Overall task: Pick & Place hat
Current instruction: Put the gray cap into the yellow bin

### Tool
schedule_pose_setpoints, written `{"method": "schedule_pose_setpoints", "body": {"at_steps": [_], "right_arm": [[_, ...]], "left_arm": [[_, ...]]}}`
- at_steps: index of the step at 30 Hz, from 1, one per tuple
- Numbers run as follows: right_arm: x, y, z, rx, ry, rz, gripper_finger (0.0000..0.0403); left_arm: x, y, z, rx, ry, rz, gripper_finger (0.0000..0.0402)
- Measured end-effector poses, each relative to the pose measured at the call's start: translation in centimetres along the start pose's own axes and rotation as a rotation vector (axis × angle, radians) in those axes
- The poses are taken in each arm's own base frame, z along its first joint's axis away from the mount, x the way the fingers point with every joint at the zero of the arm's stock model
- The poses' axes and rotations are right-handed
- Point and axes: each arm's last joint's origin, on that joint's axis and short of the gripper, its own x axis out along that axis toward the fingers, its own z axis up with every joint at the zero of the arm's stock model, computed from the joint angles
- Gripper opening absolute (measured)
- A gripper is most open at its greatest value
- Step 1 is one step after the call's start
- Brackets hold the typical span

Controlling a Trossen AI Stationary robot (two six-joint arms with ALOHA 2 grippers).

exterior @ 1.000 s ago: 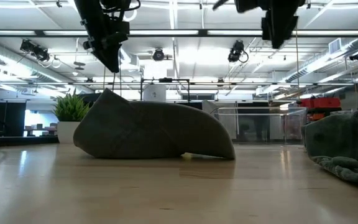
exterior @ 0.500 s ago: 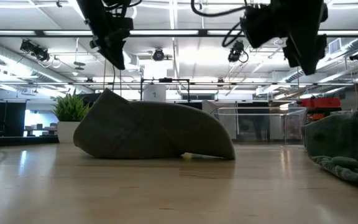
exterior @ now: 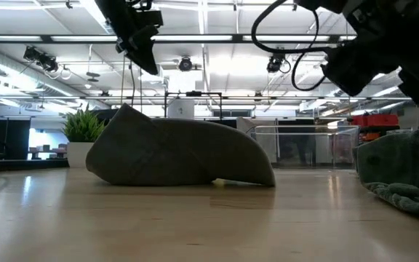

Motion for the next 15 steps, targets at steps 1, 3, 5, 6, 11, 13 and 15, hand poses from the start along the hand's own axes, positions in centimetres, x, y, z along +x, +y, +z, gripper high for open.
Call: {"method": "schedule_pose_setpoints", "body": {"at_steps": [1,3,5,6,11,13,15], "right_arm": [[0.3,0.0,0.0,0.001,-0.003,0.014,0.0173],[0.8,-0.1,-0.1,0.007,-0.004,0.029,0.0173],[1.3,-0.4,-0.2,0.018,-0.014,0.012,0.0173],[1.5,-0.6,-0.3,0.028,-0.022,0.003,0.0173],[3.2,-1.1,-0.2,0.011,-0.014,-0.019,0.0170],[3.7,-1.3,0.0,-0.013,-0.009,-0.023,0.0162],[4.0,-1.4,0.2,-0.034,-0.001,-0.036,0.0143]], "left_arm": [[0.0,0.1,0.0,-0.002,0.001,0.004,0.0117],[0.1,0.2,0.0,-0.008,0.002,0.009,0.0117],[0.1,0.3,0.0,-0.011,0.001,0.012,0.0117],[0.1,0.3,0.0,-0.011,0.002,0.012,0.0117],[0.1,0.3,0.0,-0.013,-0.002,0.011,0.0117],[0.1,0.3,0.1,-0.012,-0.005,0.012,0.0117],[0.1,0.3,0.2,-0.013,-0.016,0.013,0.0117]]}}
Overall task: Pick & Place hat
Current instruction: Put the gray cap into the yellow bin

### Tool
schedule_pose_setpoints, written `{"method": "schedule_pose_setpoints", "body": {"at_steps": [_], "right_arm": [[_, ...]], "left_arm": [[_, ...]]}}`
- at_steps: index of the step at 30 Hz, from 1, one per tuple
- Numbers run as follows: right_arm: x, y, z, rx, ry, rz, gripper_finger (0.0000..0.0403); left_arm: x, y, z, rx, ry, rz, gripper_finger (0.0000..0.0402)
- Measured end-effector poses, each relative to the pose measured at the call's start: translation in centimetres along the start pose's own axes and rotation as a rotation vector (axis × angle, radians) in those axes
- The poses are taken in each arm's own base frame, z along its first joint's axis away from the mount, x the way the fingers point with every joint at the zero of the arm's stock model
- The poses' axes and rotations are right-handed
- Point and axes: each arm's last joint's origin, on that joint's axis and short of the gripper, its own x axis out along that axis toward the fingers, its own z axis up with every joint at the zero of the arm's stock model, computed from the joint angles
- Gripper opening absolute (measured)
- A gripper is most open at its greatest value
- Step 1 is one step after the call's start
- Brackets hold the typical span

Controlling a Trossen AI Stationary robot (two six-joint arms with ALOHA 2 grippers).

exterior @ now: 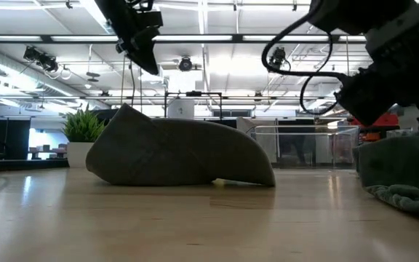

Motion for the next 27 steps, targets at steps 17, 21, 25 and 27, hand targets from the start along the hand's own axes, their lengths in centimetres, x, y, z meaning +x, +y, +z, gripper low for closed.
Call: {"method": "schedule_pose_setpoints", "body": {"at_steps": [17,21,25,27], "right_arm": [[-8.6,6.8,0.8,-0.378,-0.194,0.224,0.0005],[-12.0,7.7,0.6,-0.529,-0.333,0.116,0.0006],[-15.3,7.5,0.7,-0.631,-0.513,-0.107,0.0005],[-16.8,7.3,1.0,-0.671,-0.626,-0.236,0.0006]], "left_arm": [[-0.1,-0.3,0.3,0.048,-0.033,-0.080,0.0117],[-0.3,-1.0,0.3,0.062,-0.046,-0.164,0.0117],[-0.7,-2.3,0.4,0.089,-0.062,-0.322,0.0117],[-1.1,-3.1,0.4,0.107,-0.072,-0.403,0.0117]]}}
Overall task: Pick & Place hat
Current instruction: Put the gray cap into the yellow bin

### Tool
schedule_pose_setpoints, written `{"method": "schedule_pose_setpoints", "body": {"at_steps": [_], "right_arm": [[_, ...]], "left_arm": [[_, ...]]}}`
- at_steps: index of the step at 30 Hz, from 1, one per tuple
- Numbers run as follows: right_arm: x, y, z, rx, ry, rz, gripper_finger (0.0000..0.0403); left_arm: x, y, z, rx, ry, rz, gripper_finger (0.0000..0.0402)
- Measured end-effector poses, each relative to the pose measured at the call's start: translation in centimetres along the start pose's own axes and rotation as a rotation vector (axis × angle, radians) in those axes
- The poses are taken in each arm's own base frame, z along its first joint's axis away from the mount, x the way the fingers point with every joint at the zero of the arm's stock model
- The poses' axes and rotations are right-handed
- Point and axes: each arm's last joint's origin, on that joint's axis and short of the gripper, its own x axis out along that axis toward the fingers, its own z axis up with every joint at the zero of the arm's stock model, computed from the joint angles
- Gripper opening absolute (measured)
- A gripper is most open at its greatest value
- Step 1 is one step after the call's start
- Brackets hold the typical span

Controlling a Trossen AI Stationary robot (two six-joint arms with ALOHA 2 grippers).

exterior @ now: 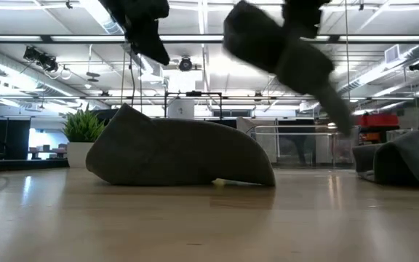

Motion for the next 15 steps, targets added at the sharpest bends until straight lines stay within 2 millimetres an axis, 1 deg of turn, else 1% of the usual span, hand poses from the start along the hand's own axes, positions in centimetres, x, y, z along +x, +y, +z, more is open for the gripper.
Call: {"method": "schedule_pose_setpoints", "body": {"at_steps": [3,5,7,12,15], "right_arm": [[-0.7,-1.2,0.8,-0.136,-0.077,-0.198,0.0006],[-0.7,-2.1,1.3,-0.236,-0.096,-0.283,0.0006],[-0.5,-2.9,1.9,-0.291,-0.098,-0.309,0.0006],[0.7,-4.9,3.6,-0.249,-0.138,-0.338,0.0006],[1.8,-5.7,4.4,-0.271,-0.131,-0.345,0.0006]], "left_arm": [[-0.1,-1.3,0.3,0.044,-0.024,-0.080,0.0117],[-0.1,-2.1,0.4,0.099,-0.038,-0.105,0.0117],[-0.2,-3.0,0.5,0.136,-0.053,-0.127,0.0117],[-0.5,-4.8,1.2,0.163,-0.131,-0.172,0.0117],[-0.8,-5.9,1.7,0.232,-0.197,-0.195,0.0117]]}}
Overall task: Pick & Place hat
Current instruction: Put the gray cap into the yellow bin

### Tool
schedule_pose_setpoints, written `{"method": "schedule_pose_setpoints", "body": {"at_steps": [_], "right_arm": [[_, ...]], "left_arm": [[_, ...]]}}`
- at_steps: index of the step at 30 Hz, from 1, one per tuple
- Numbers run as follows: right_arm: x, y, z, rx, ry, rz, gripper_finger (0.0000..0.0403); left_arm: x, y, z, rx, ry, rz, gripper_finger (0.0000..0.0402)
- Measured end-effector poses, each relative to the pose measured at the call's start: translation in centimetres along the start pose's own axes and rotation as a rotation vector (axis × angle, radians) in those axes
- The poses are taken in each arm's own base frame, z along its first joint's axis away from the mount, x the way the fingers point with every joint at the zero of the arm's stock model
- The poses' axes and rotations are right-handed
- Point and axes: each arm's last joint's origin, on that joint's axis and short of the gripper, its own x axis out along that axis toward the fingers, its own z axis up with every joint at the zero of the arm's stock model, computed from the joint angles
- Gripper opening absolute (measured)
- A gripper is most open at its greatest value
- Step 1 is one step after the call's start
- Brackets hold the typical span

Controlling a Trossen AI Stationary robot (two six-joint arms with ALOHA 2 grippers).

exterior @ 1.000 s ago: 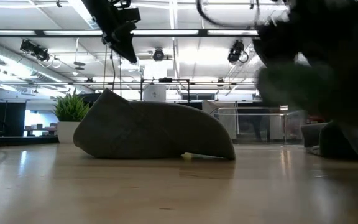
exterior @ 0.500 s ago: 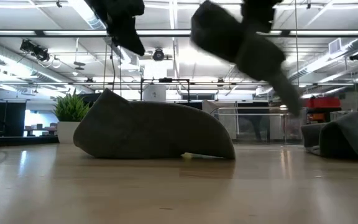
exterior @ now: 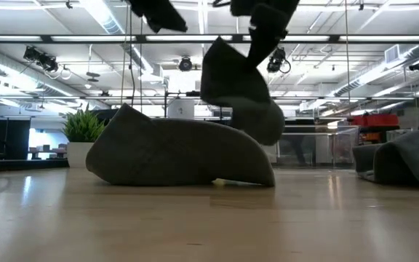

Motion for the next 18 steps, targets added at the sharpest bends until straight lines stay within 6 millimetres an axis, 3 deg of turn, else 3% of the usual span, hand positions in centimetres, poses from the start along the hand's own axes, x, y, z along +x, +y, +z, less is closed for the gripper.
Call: {"method": "schedule_pose_setpoints", "body": {"at_steps": [7,12,18], "right_arm": [[3.3,-0.1,1.2,-0.048,-0.030,0.005,0.0006],[3.9,0.1,2.0,-0.061,-0.098,0.000,0.0006],[3.8,0.0,2.8,-0.036,-0.178,-0.007,0.0006]], "left_arm": [[0.0,-1.0,0.7,0.078,-0.051,-0.008,0.0117],[0.5,-0.4,0.4,0.079,-0.026,0.036,0.0117],[2.7,-0.3,-0.1,0.217,0.028,0.039,0.0131]]}}
